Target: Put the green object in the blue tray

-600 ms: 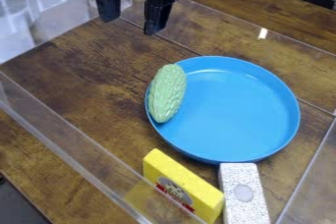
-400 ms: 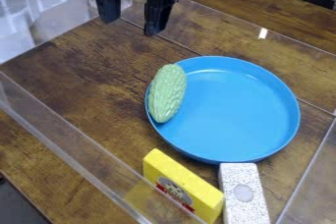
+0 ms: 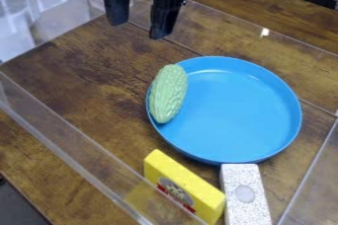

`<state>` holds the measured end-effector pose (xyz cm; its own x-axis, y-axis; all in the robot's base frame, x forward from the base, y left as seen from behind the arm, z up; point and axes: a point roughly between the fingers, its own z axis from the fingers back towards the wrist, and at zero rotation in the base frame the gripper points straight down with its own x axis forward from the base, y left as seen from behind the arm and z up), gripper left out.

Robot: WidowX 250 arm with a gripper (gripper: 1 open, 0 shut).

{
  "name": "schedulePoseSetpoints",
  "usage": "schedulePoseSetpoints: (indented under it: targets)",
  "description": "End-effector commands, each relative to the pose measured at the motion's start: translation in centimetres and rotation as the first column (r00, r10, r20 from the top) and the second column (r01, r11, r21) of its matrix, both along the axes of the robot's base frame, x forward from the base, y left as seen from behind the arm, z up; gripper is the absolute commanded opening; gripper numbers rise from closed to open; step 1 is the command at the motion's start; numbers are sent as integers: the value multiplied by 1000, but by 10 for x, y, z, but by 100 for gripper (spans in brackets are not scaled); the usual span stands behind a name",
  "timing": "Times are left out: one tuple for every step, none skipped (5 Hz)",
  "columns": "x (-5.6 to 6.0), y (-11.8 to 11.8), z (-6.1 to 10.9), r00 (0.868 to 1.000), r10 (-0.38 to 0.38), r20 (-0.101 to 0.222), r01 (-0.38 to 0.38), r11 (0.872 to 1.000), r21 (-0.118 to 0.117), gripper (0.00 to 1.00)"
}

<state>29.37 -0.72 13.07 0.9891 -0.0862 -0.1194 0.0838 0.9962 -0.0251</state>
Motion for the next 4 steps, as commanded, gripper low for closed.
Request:
schedulePoseSetpoints:
  targets:
    - [6,16,25,997,8,72,-8,1000,-1,100]
    - [6,8,25,996,-21,82,22,1000,-7,100]
    - [6,0,25,995,-52,81,53,999,-10,100]
    - [12,8,25,996,-30,83,31,999,-13,100]
